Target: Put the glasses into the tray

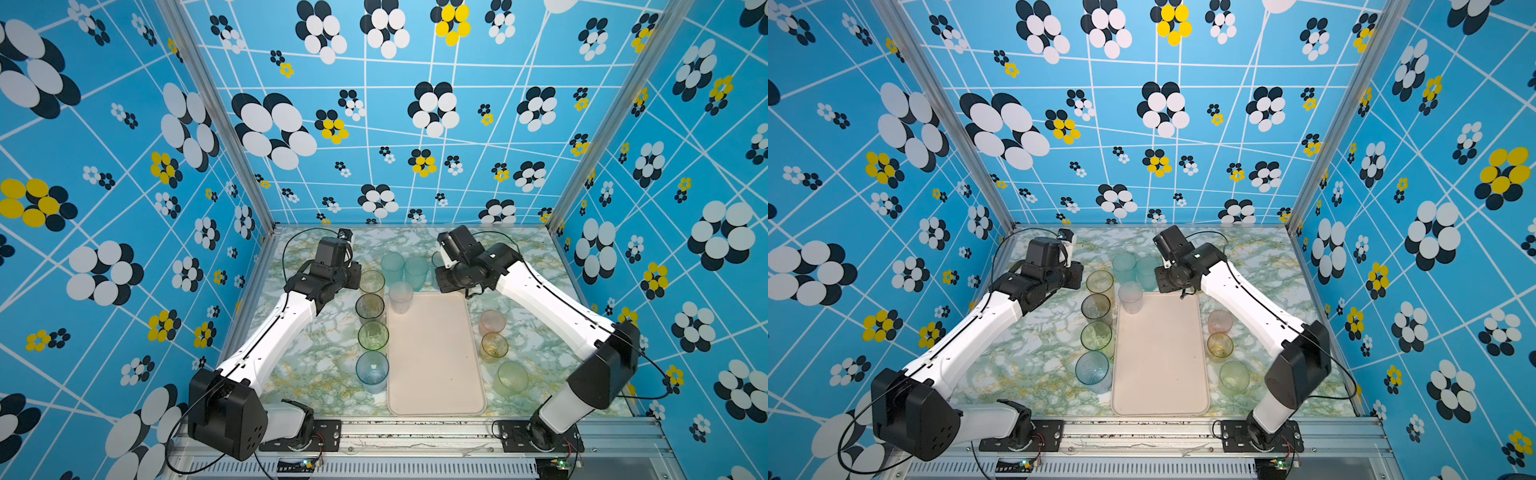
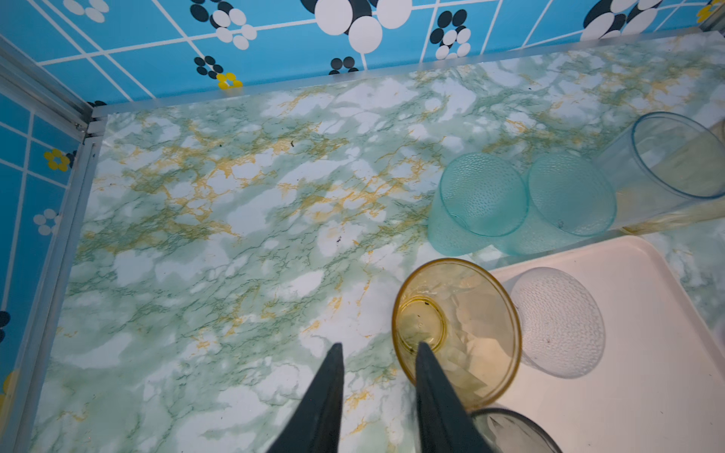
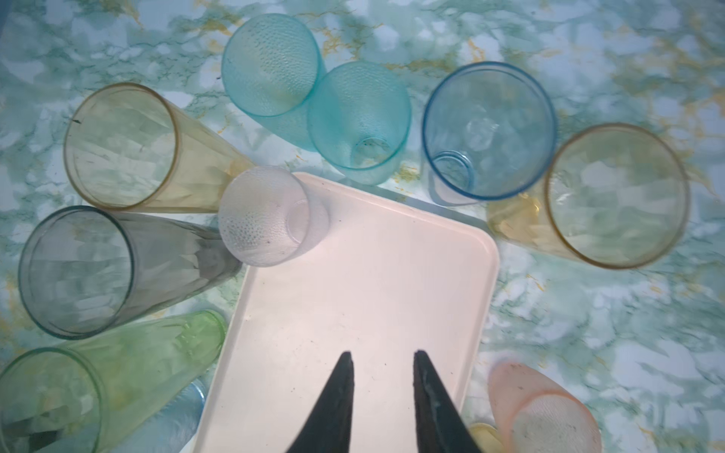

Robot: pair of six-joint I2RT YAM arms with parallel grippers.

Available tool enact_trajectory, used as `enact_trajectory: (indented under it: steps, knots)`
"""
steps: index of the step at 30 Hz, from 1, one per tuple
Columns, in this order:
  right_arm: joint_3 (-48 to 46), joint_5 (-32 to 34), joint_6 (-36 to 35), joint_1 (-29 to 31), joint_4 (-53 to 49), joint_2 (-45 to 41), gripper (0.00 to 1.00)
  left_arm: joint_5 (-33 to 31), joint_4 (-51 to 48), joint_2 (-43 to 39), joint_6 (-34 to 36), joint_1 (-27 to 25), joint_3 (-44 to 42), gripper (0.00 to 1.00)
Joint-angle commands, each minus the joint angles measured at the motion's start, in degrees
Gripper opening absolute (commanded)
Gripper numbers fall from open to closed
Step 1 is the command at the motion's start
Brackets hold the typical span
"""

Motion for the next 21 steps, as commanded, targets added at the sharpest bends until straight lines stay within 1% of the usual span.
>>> enact_trajectory:
  steps: [1, 3, 6, 8, 10, 13, 15, 18, 21]
  knots:
    - [-8.61, 4.87, 3.61, -3.15, -3.01, -7.32, 0.33, 3.15, -5.24, -1.09, 0.38, -3.88, 4.63, 0.24]
    - [-12.69, 3.90, 5.19, -7.77, -2.25, -11.70, 0.35, 3.78, -7.03, -0.37, 0.42, -7.87, 6.33, 0.20]
    - [-17.05, 0.89, 6.08, -16.58, 0.02, -15.73, 0.36, 3.82, -9.98, 1.67, -0.29, -14.16, 9.26, 0.19]
    - [-19.24, -1.05, 6.03, -21.37, 2.42, -16.90, 0.37, 3.75, -11.04, 3.20, -1.27, -18.72, 10.76, 0.19]
    - [-20.73, -3.02, 5.65, -24.75, 5.02, -16.99, 0.40, 4.33, -11.58, 5.17, -2.31, -22.81, 12.27, 0.20]
    - [-22.18, -7.56, 5.33, -29.06, 9.22, -15.55, 0.41, 5.07, -13.07, 8.78, -3.38, -28.66, 15.76, 0.20]
    - [-22.57, -11.42, 5.28, -33.27, 12.56, -13.10, 0.42, 6.58, -14.79, 11.50, -3.96, -31.82, 18.67, 0.20]
    - [-21.39, -13.35, 5.11, -37.76, 13.81, -8.31, 0.42, 7.52, -17.87, 16.13, -4.15, -36.66, 23.41, 0.20]
    - [-21.55, -15.10, 5.18, -42.84, 15.74, -5.46, 0.42, 7.37, -19.36, 20.60, -4.15, -40.94, 26.82, 0.20]
